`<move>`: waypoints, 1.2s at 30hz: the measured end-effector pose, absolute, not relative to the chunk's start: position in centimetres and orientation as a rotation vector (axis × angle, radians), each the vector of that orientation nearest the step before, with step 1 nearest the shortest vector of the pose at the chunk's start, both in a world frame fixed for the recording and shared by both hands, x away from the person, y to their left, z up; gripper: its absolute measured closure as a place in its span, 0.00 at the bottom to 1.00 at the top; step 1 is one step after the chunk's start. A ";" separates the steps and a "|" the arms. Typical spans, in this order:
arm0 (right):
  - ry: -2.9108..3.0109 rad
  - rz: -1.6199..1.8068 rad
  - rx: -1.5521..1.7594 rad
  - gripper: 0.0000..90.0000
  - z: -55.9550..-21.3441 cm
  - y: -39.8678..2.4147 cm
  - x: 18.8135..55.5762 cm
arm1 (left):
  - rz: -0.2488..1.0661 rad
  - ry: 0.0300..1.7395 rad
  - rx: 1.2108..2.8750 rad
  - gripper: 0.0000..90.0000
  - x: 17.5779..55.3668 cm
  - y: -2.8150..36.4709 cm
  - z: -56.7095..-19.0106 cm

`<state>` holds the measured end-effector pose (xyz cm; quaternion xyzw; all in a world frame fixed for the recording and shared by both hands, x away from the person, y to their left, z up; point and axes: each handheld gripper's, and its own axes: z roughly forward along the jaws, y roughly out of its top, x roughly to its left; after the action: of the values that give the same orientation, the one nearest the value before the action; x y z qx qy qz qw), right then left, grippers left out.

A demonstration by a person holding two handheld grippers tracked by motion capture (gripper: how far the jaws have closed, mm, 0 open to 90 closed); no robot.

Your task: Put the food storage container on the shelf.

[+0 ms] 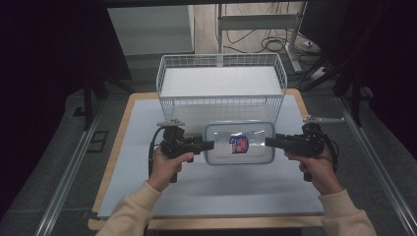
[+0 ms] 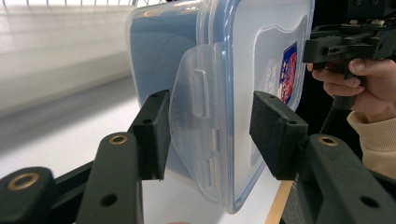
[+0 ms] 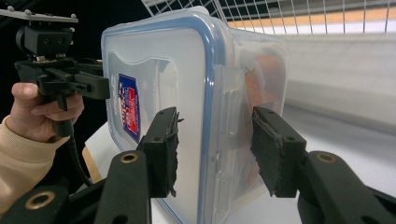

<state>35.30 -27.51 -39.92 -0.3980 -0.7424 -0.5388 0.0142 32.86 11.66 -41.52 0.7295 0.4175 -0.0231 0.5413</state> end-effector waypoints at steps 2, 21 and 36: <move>-2.317 -1.691 -1.230 0.58 -39.3 -27.3 35.5 | -0.044 0.987 1.732 0.55 33.0 11.9 -40.9; -2.344 -1.753 -1.176 0.58 -35.2 -25.9 37.3 | 0.014 0.961 1.709 0.55 34.4 13.2 -36.9; -2.351 -1.782 -1.148 0.58 -32.8 -24.7 39.5 | 0.055 0.957 1.697 0.55 36.1 14.2 -34.3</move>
<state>39.50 -24.71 -32.79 -0.3626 -0.7427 -0.5628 -0.0121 36.09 14.24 -34.25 0.7205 0.4061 0.0234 0.5616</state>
